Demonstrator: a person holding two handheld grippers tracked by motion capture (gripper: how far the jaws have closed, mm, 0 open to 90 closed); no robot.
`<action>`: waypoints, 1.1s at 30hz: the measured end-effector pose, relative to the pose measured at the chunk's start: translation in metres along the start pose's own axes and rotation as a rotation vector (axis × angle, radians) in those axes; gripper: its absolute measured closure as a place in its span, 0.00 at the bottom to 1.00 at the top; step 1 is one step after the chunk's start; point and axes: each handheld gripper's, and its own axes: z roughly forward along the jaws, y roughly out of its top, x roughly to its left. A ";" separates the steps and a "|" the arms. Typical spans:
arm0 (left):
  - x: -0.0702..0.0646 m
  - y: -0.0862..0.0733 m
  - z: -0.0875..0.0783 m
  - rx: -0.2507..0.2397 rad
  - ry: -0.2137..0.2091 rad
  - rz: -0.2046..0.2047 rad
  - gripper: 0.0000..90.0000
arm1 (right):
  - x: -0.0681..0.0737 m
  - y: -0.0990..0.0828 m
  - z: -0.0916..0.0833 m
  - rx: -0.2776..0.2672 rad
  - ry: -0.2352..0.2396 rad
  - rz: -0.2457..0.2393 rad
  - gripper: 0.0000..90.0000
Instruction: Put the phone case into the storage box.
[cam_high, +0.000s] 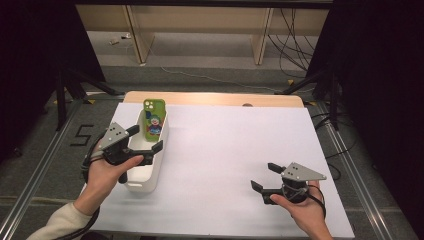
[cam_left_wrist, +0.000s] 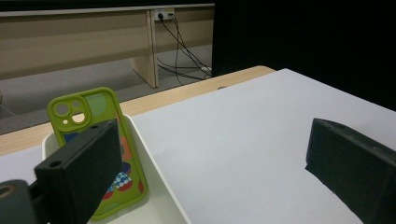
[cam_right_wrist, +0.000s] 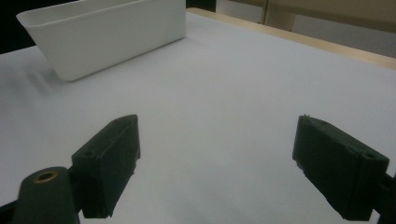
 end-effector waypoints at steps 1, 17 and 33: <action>-0.001 0.000 -0.001 -0.001 -0.001 0.001 0.04 | 0.000 0.000 0.000 -0.001 0.000 -0.001 0.18; -0.007 -0.014 -0.008 0.011 -0.023 0.003 0.04 | 0.000 0.000 0.000 -0.002 -0.003 -0.004 0.18; -0.008 -0.023 -0.007 0.023 -0.035 0.000 0.04 | 0.000 0.000 -0.001 -0.002 -0.005 -0.002 0.18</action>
